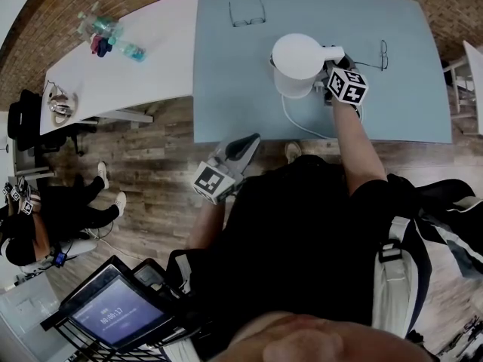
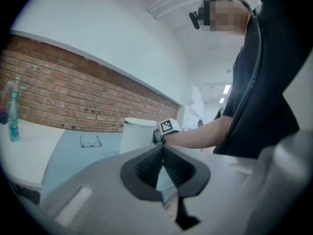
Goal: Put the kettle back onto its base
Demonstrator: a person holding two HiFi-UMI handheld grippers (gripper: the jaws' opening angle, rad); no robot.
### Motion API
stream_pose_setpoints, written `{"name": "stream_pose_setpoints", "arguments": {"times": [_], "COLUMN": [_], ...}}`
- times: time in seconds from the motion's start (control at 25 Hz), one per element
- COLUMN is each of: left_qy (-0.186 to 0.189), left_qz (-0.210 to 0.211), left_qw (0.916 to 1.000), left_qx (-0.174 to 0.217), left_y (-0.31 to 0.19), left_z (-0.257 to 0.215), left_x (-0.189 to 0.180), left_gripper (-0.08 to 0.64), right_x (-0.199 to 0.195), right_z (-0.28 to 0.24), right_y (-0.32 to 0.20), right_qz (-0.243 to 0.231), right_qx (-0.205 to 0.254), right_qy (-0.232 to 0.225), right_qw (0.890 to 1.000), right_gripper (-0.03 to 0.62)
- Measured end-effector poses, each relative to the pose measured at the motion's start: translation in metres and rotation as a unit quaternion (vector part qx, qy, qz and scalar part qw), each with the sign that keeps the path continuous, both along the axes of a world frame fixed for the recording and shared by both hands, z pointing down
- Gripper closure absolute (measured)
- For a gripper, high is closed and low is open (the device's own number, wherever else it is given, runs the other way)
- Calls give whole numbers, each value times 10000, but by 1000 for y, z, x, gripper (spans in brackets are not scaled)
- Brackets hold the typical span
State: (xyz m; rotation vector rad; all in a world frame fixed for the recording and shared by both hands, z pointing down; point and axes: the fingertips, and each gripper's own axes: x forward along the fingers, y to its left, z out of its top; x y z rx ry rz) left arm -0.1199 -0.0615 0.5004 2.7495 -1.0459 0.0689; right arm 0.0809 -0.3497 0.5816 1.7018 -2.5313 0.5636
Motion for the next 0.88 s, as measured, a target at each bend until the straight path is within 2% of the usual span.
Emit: {"name": "stream_pose_setpoints", "arguments": {"times": [0.4,0.88], "left_qy": [20,71], "left_qz": [46,95], "left_qw": [10000,9999], "left_qx": [-73,-44], "left_y": [3,6], "left_z": [3,1], "left_x": [3,9], "left_gripper": [558,558], "right_x": [5,1], "right_z": [14,14], "right_y": [6,6], "right_qz": [153,47], "right_qx": [-174,-88], "right_qy": [-96,188], "right_qw": [9997,9998], "right_gripper": [459,468]}}
